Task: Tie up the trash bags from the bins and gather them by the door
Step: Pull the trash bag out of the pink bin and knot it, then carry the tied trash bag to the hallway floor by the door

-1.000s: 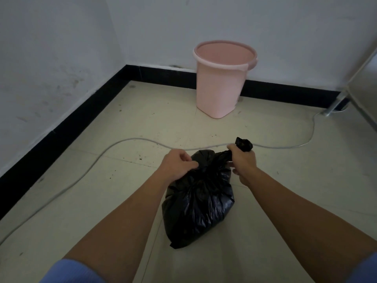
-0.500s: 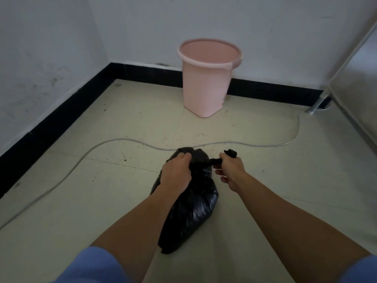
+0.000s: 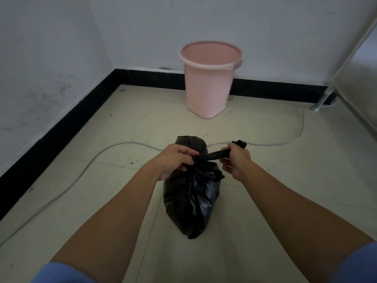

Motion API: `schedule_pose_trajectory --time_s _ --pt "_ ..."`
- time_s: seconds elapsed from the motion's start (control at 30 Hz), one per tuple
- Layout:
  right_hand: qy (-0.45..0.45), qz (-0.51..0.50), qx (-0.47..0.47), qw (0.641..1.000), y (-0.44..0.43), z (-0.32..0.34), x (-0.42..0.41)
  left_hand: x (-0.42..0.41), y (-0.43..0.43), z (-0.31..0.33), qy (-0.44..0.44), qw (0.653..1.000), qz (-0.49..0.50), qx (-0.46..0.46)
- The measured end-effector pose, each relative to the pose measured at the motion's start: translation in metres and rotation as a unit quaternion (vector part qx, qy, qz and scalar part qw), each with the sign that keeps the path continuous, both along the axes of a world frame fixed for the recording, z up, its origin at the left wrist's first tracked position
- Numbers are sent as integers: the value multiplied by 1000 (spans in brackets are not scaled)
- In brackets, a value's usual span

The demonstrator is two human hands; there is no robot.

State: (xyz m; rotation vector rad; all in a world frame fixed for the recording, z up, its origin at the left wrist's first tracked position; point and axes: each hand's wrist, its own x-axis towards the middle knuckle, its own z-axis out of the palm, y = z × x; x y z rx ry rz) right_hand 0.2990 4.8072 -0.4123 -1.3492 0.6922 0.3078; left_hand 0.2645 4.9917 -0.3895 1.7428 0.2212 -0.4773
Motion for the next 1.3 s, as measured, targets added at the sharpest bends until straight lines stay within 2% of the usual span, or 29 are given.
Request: schedule_pose_trajectory --time_s 0.13,0.23,0.33,0.47,0.53,0.57,0.6,0.63,0.7,0.73,0.77,0.8,0.83,0.9,0.97,1.07,1.2,1.3 --pt "-14 -44 161 986 3 9 -1 1 -1 3 -33 994 14 99" --pt "-11 -92 229 969 4 12 4 -1 6 -1 -24 997 45 61" --pt "2 -106 175 979 1 11 7 -10 25 -11 -1 996 89 25" --pt "22 -94 97 991 2 -3 4 -18 37 -27 -1 990 118 74" --pt "24 -38 -3 999 -1 -5 4 -20 34 -32 6 991 111 74" --pt "9 6 -88 996 -4 -4 5 -21 33 -33 12 992 106 68" --pt "-17 59 -201 978 -8 -3 7 -21 34 -34 18 993 103 59" --pt "-53 108 -335 934 -12 -1 10 -20 36 -34 24 994 102 43" --pt "-147 149 -567 797 -10 8 11 -19 40 -35 32 993 115 -2" --pt "-199 163 -629 734 -2 14 9 -17 42 -36 35 990 133 -19" --pt "-245 195 -655 688 9 18 7 -16 44 -37 35 986 160 -22" --pt "-273 248 -651 664 21 20 4 -14 48 -38 34 980 193 -16" --pt "-281 307 -628 658 34 20 0 -13 52 -40 33 973 228 -5" --pt "-234 414 -586 656 54 10 -12 -14 62 -46 31 957 287 15" --pt "-184 472 -588 630 64 -2 -22 -19 73 -54 31 944 325 44" --pt "-160 491 -611 600 69 -17 -27 -23 89 -70 33 927 364 85" --pt "-159 503 -581 620 72 -31 -27 -24 95 -86 38 917 381 115" --pt "-142 504 -582 623 66 -37 -39 -41 93 -91 61 922 349 154"
